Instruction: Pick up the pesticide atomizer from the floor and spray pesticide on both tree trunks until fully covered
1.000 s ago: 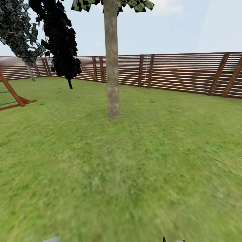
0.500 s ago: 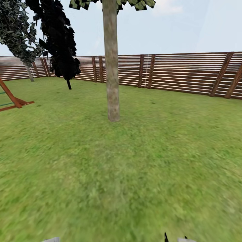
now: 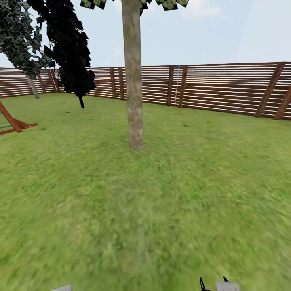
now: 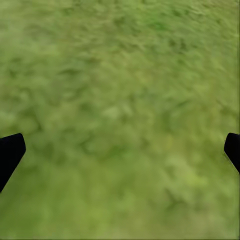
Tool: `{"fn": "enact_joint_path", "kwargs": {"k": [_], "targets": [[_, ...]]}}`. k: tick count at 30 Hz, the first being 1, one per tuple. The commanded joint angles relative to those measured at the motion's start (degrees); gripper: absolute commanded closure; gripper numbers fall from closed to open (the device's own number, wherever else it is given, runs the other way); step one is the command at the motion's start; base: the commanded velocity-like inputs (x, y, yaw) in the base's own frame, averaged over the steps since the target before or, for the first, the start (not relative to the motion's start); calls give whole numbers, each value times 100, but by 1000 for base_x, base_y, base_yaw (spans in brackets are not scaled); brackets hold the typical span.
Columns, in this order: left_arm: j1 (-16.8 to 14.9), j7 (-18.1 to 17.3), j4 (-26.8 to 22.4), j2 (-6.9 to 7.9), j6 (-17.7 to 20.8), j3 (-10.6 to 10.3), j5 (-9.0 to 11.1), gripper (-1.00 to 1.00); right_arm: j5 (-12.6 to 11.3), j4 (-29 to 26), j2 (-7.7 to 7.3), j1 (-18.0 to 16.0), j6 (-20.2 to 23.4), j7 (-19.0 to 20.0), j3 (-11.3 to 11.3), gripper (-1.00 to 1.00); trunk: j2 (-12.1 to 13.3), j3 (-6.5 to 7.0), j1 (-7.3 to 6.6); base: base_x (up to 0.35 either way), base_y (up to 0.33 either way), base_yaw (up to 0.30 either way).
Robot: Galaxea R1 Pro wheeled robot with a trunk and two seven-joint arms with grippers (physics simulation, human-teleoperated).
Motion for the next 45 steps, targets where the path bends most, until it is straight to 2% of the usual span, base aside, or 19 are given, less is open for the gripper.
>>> {"fn": "enact_joint_path", "kwargs": {"k": [1, 16, 45], "targets": [[-4, 20, 4, 1, -17, -50, 23, 100, 64, 9, -11, -5, -12, -53, -9, -100, -2, -5, 3, 340, 0, 0], [-4, 20, 1, 5, -17, -50, 32, 100, 64, 18, -12, -5, -6, -60, -7, -100, -2, -9, 3, 340, 0, 201], [-4, 20, -2, 8, -17, -50, 32, 100, 64, 19, -6, -3, -4, -54, 2, -100, -2, -9, 3, 340, 0, 3]]}}
